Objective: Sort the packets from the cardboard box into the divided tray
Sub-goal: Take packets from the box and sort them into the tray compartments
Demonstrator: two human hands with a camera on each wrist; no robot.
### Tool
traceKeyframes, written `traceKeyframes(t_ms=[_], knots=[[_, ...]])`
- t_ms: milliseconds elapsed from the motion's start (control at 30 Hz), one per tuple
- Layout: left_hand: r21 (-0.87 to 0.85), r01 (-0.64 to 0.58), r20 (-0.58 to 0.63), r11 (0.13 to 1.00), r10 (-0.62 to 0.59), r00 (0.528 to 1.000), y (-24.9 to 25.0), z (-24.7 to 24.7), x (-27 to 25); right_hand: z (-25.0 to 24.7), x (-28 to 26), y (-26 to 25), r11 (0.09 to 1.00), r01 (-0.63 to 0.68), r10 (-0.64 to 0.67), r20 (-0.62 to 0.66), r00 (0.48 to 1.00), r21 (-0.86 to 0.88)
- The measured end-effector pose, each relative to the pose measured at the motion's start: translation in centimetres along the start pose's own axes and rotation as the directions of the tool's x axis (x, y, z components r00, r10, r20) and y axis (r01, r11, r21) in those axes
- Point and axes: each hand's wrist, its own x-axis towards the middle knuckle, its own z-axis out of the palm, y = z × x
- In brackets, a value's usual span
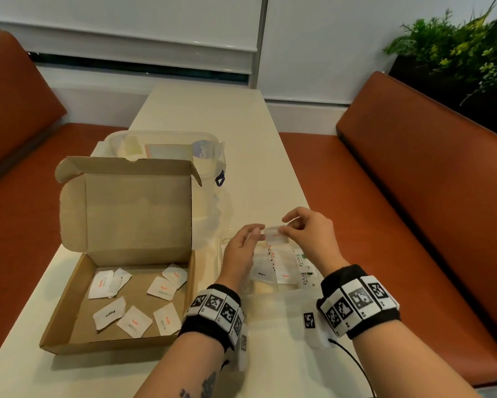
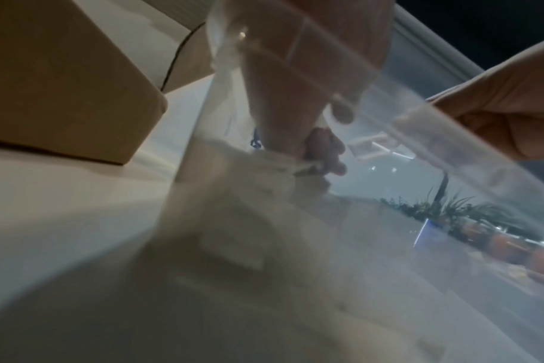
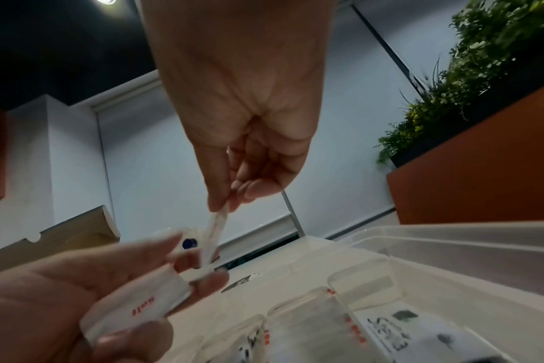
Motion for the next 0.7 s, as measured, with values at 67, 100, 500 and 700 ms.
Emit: traceKeyframes(t_ms=[67, 100, 500, 700], knots=[[0.021, -0.026, -0.001, 0.999, 0.026, 1.0, 0.2, 0.2, -0.1, 0.1, -0.1, 0.1, 0.999, -0.014, 0.013, 0.019, 1.0, 0.051], [0.029, -0.038, -0.001, 0.999, 0.038, 0.999, 0.3, 0.3, -0.1, 0.2, -0.2, 0.3, 0.998, -0.019, 0.018, 0.026, 1.0, 0.064], [0.029, -0.076, 0.003, 0.997, 0.076, 0.997, 0.7, 0.4, -0.6, 0.3, -0.9, 1.7, 0.984, -0.055, 0.036, 0.118, 0.992, 0.171], [0.065, -0.05, 0.0, 0.997, 0.05, 0.999, 0.2, 0.4, -0.6, 0.0, -1.0, 2.4, 0.998, -0.059, 0.055, 0.189, 0.98, 0.014]])
